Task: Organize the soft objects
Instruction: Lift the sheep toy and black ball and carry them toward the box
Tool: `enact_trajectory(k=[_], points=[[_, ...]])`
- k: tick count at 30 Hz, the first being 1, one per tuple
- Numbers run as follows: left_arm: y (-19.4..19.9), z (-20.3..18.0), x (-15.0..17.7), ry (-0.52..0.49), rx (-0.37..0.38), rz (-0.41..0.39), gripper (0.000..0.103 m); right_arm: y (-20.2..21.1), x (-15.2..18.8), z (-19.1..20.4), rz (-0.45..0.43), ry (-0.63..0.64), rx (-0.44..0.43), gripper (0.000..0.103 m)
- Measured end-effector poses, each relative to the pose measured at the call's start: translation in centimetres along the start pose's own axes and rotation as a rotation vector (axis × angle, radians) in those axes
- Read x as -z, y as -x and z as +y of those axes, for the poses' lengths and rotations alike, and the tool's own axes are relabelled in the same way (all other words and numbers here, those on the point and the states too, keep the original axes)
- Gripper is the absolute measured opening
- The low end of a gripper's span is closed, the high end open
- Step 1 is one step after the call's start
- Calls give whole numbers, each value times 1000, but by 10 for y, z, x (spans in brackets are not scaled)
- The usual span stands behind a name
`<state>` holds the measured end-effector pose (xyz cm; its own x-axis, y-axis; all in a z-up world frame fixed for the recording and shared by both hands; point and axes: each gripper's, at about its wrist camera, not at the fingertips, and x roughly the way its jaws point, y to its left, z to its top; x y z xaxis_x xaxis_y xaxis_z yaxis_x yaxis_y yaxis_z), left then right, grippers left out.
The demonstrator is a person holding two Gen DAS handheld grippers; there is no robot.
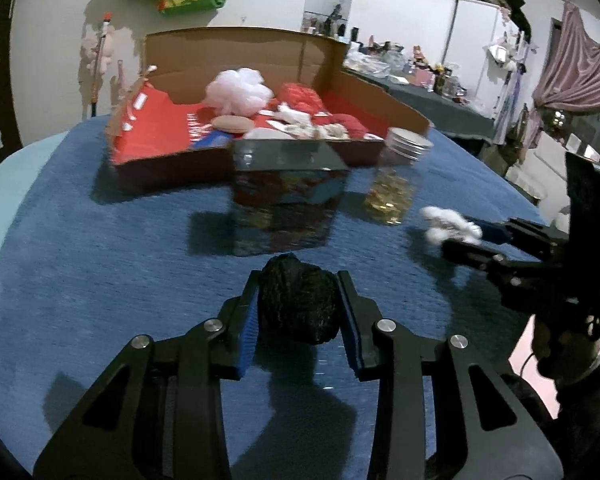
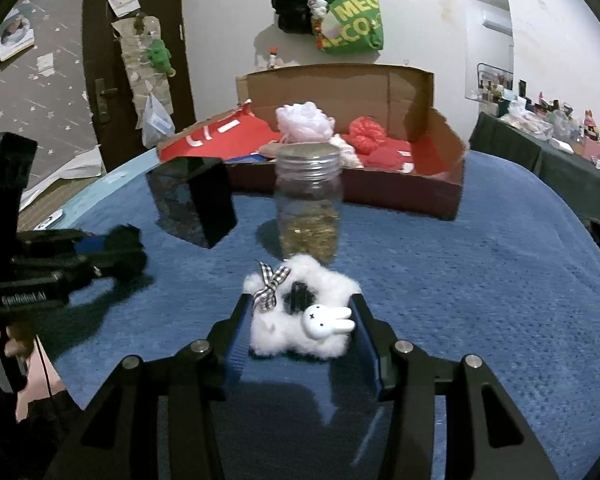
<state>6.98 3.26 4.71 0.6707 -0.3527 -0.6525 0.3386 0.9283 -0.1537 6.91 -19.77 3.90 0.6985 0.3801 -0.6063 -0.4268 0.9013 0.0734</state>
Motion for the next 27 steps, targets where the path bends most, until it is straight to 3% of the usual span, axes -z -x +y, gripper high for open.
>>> enact_trajectory(k=[11, 27], points=[[-2, 42, -20, -4, -84, 47, 33, -1, -15, -32, 18, -28, 83, 50], [-20, 65, -56, -66, -96, 100, 33, -13, -54, -44, 51, 67, 182, 50]])
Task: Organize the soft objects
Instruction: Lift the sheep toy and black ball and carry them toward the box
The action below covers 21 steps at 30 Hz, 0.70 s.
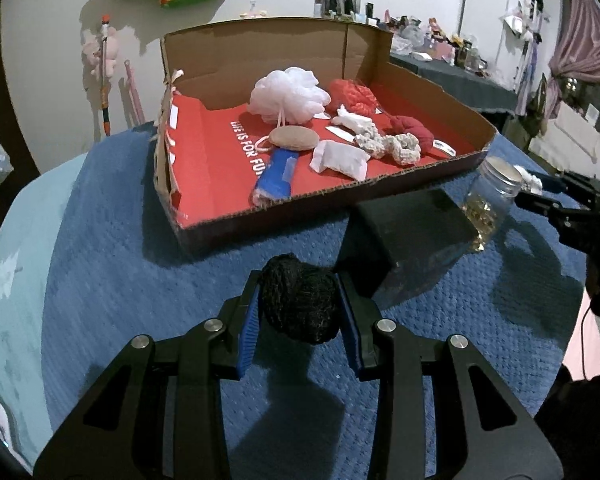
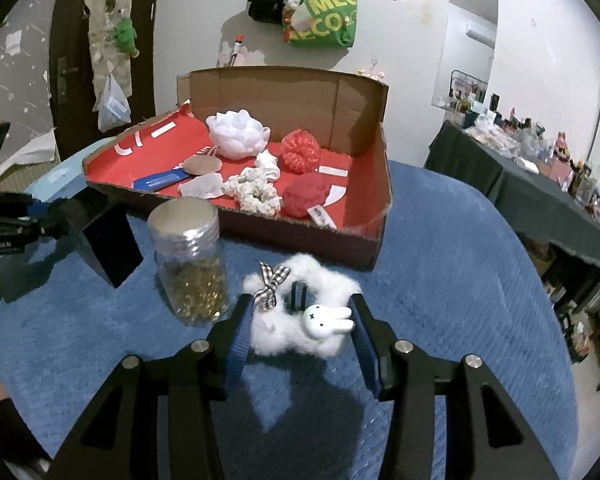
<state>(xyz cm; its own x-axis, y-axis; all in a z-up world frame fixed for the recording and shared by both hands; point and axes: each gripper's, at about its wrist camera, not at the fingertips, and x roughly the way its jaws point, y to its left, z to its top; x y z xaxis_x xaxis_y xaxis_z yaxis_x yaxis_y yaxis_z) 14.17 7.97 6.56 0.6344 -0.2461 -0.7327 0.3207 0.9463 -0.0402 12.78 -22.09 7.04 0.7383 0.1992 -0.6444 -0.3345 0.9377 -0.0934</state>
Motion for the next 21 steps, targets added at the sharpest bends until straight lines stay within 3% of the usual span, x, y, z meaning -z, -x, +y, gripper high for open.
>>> enact_trajectory(k=[12, 21], points=[[-4, 0, -30, -91, 4, 19, 34, -2, -26, 1, -5, 63, 7, 50], [-9, 5, -47, -102, 31, 24, 33, -10, -46, -3, 0, 74, -16, 50]])
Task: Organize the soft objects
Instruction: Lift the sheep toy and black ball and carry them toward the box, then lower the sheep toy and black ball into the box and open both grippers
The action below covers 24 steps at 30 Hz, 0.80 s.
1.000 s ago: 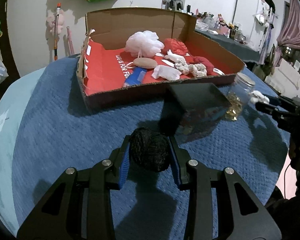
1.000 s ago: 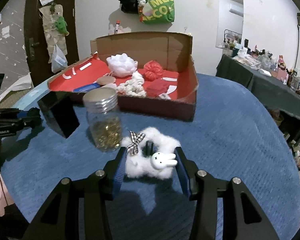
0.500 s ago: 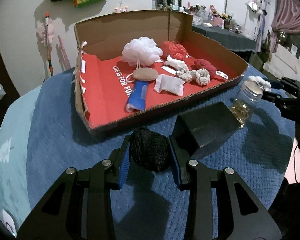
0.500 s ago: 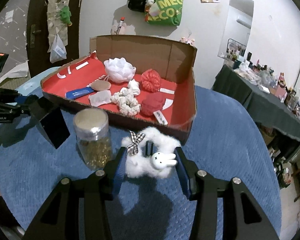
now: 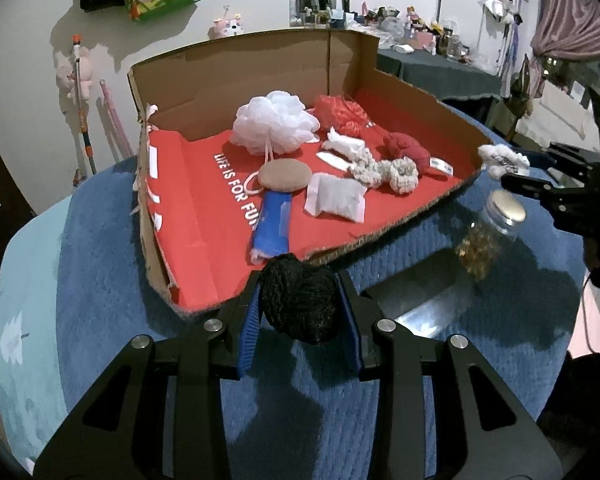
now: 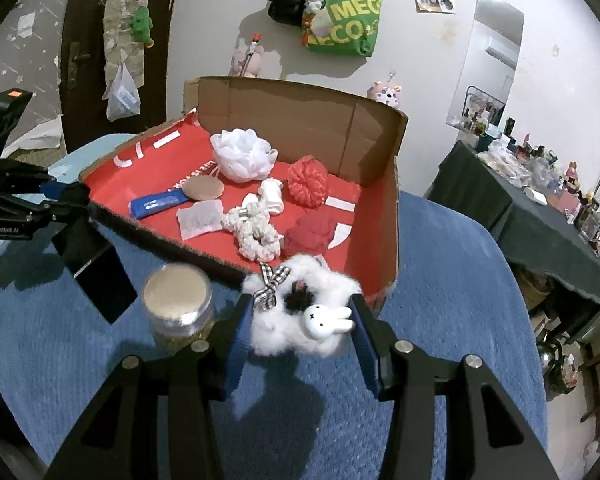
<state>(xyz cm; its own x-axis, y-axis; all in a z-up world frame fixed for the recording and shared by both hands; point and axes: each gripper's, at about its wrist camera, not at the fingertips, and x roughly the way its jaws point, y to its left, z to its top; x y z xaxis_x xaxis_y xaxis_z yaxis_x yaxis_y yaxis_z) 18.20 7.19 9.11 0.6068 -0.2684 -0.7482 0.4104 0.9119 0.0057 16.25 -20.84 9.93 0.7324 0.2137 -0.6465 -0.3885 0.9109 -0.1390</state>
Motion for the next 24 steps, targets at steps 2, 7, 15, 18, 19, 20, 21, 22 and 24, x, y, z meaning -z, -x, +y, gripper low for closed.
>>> enact_trajectory(k=[2, 7, 15, 18, 19, 20, 21, 22, 24], points=[[-1, 2, -5, 12, 16, -3, 33, -3, -6, -4, -3, -21, -31, 50], [-6, 12, -24, 76, 100, -19, 33, -15, -29, -11, -5, -66, -108, 50], [-28, 25, -54, 136, 117, 9, 33, -51, -74, -6, 30, -74, -182, 50], [-40, 30, -63, 150, 103, 43, 33, -68, -88, -5, 61, -72, -195, 50], [-47, 34, -66, 160, 100, 61, 34, -76, -93, -4, 76, -71, -198, 50], [-50, 36, -68, 164, 99, 71, 33, -81, -96, -4, 88, -69, -201, 50], [-56, 40, -70, 173, 94, 90, 33, -87, -100, -4, 98, -69, -203, 50], [-61, 43, -73, 182, 85, 105, 33, -93, -102, -3, 114, -69, -205, 50], [-70, 49, -75, 193, 71, 131, 33, -104, -107, -5, 142, -76, -201, 50]])
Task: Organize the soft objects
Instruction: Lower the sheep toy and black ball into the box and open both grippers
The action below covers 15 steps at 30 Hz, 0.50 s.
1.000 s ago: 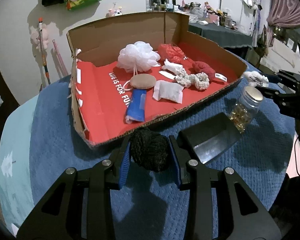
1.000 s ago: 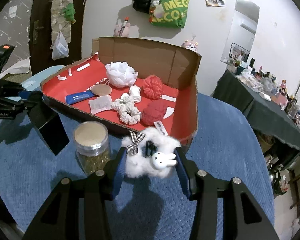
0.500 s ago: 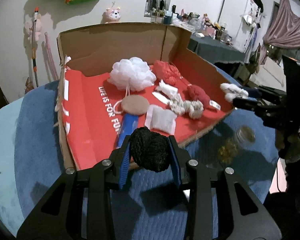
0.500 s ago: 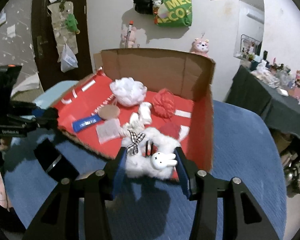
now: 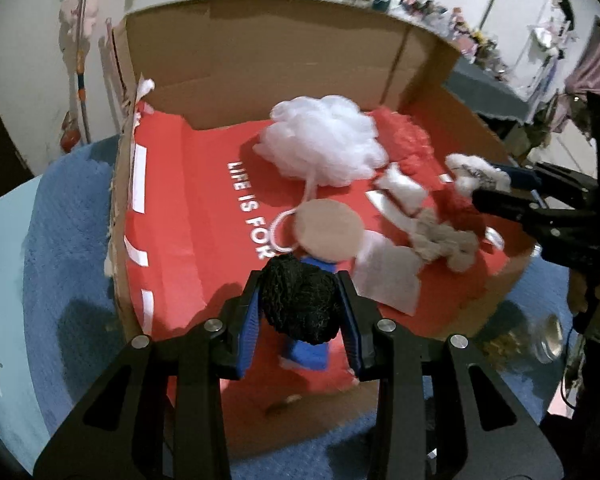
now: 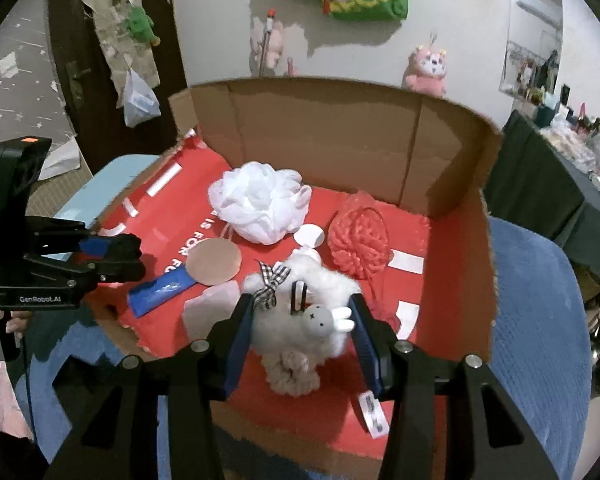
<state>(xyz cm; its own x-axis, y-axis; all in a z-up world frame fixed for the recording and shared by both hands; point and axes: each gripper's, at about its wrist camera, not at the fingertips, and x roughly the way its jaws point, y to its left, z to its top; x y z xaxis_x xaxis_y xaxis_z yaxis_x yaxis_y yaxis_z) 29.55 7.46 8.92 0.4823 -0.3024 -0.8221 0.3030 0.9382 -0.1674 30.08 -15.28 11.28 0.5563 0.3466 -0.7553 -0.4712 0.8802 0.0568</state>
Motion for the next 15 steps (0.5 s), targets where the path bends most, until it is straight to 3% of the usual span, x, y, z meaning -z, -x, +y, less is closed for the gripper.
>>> enact_trajectory(k=[15], points=[[-37, 5, -15, -29, -83, 96, 34, -50, -15, -27, 160, -39, 94, 50]])
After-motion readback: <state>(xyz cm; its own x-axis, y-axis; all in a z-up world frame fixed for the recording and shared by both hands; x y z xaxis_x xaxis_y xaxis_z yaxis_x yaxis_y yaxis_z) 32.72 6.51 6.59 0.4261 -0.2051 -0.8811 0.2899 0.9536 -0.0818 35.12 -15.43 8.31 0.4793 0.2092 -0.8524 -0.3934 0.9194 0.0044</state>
